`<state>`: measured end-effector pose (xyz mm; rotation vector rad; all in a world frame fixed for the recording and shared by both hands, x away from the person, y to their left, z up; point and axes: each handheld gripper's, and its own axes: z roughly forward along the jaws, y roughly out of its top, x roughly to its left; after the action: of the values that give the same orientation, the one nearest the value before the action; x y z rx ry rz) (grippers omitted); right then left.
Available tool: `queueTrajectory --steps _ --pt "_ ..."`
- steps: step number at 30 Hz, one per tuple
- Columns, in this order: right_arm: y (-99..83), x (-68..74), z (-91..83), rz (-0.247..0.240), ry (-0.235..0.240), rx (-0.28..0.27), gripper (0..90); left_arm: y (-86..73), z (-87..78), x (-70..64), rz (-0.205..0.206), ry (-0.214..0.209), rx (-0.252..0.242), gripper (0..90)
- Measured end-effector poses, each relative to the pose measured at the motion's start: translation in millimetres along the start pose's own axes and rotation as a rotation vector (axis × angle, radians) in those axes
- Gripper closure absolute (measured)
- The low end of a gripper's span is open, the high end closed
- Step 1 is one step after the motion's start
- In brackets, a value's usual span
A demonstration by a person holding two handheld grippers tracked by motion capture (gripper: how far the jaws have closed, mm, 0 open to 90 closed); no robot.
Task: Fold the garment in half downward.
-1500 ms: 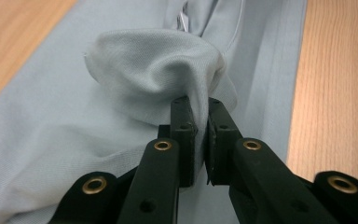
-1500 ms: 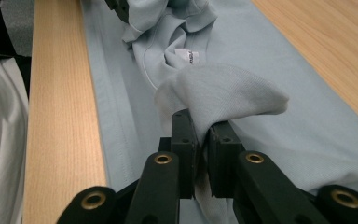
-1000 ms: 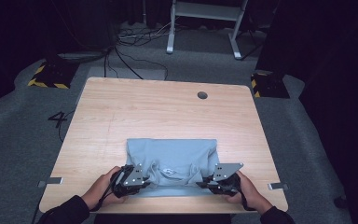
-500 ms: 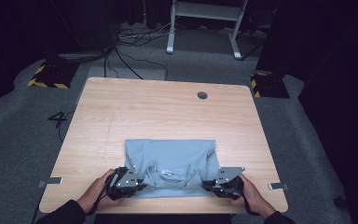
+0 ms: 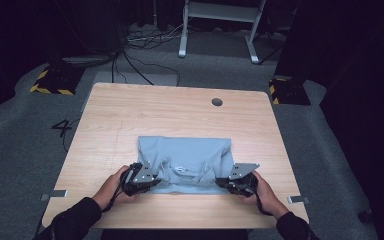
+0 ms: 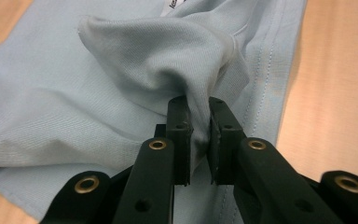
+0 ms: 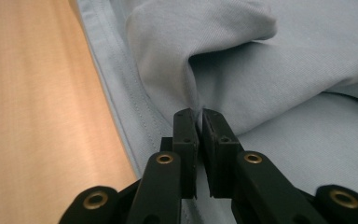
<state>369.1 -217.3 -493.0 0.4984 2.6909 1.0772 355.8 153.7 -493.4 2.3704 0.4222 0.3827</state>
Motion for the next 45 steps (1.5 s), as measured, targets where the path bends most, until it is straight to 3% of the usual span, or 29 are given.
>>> queueTrajectory --steps 8,13,18,22,27,30,32,34,37,40,42,45 --pt "8.8 -26.4 11.3 0.024 -0.039 -0.003 84.1 3.9 10.5 26.7 -0.060 0.001 -0.017 78.1" --pt "9.2 -26.6 6.2 0.037 -0.032 -0.010 79.8 4.0 3.5 24.7 -0.088 -0.021 -0.029 57.3" --pt "24.2 -26.9 -15.2 0.073 -0.055 -0.104 67.5 11.4 -13.8 29.5 -0.161 -0.009 -0.109 41.0" --pt "41.2 -26.8 -17.6 0.097 -0.093 -0.137 59.9 21.8 -14.7 40.5 -0.217 0.004 -0.160 38.7" --pt "61.3 -30.6 -2.0 0.124 -0.122 -0.114 57.5 35.0 1.6 54.8 -0.254 0.020 -0.152 39.0" --pt "71.2 -35.0 9.3 0.133 -0.111 -0.094 54.0 41.5 13.1 59.2 -0.253 0.022 -0.126 39.0" --pt "75.0 -38.4 18.5 0.142 -0.121 -0.064 50.5 44.9 20.1 60.1 -0.230 0.017 -0.097 38.9" --pt "76.0 -41.7 27.2 0.150 -0.141 -0.027 48.7 47.0 27.1 59.4 -0.216 0.034 -0.051 37.6" --pt "72.0 -46.7 38.0 0.184 -0.120 0.013 45.3 46.0 33.6 58.5 -0.204 0.029 -0.022 39.7" --pt "66.2 -46.3 42.1 0.188 -0.082 0.034 57.3 44.1 31.7 52.6 -0.144 0.017 0.000 54.2" --pt "63.6 -43.1 40.2 0.165 -0.079 0.041 67.8 42.9 26.3 48.7 -0.115 0.004 -0.003 65.2" --pt "61.1 -37.5 30.7 0.142 -0.034 0.006 78.2 40.6 16.9 43.8 -0.093 -0.017 -0.003 75.9"
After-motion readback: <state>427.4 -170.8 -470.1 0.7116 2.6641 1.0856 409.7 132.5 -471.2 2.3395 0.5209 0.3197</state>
